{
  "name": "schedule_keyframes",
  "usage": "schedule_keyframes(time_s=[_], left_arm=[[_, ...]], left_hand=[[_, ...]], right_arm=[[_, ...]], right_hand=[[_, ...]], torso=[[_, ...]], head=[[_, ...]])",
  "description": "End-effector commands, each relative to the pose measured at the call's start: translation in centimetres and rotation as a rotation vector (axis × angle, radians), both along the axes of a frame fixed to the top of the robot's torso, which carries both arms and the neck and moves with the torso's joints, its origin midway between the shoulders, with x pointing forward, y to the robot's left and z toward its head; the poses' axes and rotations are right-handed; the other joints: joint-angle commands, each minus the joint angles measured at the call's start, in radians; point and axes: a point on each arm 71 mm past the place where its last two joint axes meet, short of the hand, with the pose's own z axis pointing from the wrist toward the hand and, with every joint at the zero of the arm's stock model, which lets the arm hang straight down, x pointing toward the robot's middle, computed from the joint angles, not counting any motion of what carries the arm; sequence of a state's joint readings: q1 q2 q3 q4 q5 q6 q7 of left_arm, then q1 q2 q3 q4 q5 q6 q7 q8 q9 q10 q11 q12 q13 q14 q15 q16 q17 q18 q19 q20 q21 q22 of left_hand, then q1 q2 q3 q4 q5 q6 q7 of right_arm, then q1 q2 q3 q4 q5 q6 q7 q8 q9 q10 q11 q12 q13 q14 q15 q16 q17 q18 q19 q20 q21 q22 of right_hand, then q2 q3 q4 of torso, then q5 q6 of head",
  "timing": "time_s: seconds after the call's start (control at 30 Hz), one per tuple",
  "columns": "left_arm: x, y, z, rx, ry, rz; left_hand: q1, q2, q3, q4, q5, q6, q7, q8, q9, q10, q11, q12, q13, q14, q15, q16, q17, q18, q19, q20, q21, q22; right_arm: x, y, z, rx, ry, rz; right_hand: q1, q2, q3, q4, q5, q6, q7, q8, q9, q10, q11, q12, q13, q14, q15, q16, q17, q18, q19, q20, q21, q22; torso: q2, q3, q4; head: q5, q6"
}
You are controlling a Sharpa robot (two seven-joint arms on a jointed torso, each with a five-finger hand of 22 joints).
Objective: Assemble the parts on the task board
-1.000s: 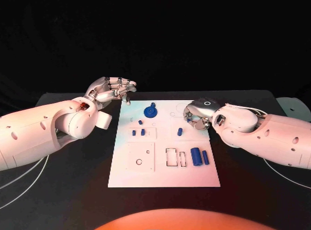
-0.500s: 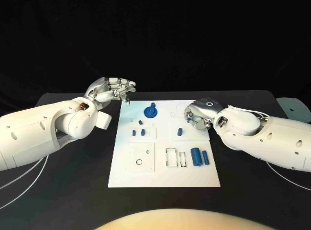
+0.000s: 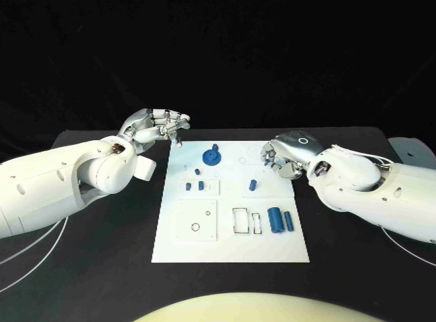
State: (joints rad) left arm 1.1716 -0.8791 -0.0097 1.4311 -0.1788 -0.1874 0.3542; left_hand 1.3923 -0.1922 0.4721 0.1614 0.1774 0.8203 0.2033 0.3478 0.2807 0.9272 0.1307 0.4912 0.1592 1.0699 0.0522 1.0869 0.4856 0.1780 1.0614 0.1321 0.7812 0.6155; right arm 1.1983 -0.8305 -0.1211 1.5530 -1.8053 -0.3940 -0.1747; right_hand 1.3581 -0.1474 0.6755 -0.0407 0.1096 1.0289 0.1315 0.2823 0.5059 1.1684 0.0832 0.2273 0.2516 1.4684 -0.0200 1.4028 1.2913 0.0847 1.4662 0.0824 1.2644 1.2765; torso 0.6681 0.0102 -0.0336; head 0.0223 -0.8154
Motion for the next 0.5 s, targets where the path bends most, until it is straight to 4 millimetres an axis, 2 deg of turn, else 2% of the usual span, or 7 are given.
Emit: schedule_keyframes(time_s=[0.03, 0.2, 0.5], left_arm=[[0.0, -0.1, 0.0, -0.008, 0.003, -0.008], [0.0, -0.3, 0.0, -0.009, 0.006, -0.014], [0.1, -1.1, -0.1, -0.015, 0.011, -0.034]], left_hand=[[0.007, -0.001, 0.004, 0.000, 0.003, -0.008, -0.001, -0.005, -0.002, -0.010, 0.001, 0.005, 0.002, -0.007, 0.000, -0.003, -0.001, 0.005, 0.004, 0.004, -0.006, -0.002], [0.008, -0.002, 0.004, 0.000, 0.003, -0.009, 0.000, -0.005, -0.002, -0.012, 0.001, 0.005, 0.002, -0.008, 0.000, -0.003, -0.001, 0.005, 0.004, 0.004, -0.007, -0.002], [0.008, -0.002, 0.004, 0.000, 0.003, -0.009, 0.000, -0.005, -0.002, -0.012, 0.001, 0.005, 0.002, -0.008, 0.000, -0.003, -0.001, 0.005, 0.004, 0.004, -0.007, -0.002]], right_arm=[[-0.7, 0.8, 0.8, 0.052, -0.028, 0.016], [-2.1, 2.8, 1.4, 0.099, -0.025, 0.074], [-4.6, 7.8, 0.9, 0.146, 0.035, 0.198]], right_hand=[[-0.014, 0.000, -0.004, -0.001, -0.005, 0.007, 0.000, 0.004, 0.002, 0.029, -0.027, -0.003, 0.000, 0.047, -0.005, 0.005, 0.001, -0.009, 0.000, -0.009, 0.004, 0.002], [-0.015, -0.001, -0.004, -0.001, -0.005, 0.007, -0.001, 0.005, 0.002, 0.029, -0.027, -0.003, 0.000, 0.047, -0.005, 0.005, 0.001, -0.009, 0.000, -0.009, 0.003, 0.000], [-0.016, 0.000, -0.004, -0.001, -0.005, 0.007, -0.001, 0.005, 0.002, 0.029, -0.027, -0.004, 0.000, 0.047, -0.005, 0.004, 0.000, -0.008, -0.001, -0.009, 0.000, -0.003]], torso=[[0.000, 0.0008, -0.0021], [0.000, 0.0018, -0.0007], [0.000, -0.0012, 0.0012]], head=[[0.002, 0.002], [0.010, 0.003], [0.048, -0.009]])
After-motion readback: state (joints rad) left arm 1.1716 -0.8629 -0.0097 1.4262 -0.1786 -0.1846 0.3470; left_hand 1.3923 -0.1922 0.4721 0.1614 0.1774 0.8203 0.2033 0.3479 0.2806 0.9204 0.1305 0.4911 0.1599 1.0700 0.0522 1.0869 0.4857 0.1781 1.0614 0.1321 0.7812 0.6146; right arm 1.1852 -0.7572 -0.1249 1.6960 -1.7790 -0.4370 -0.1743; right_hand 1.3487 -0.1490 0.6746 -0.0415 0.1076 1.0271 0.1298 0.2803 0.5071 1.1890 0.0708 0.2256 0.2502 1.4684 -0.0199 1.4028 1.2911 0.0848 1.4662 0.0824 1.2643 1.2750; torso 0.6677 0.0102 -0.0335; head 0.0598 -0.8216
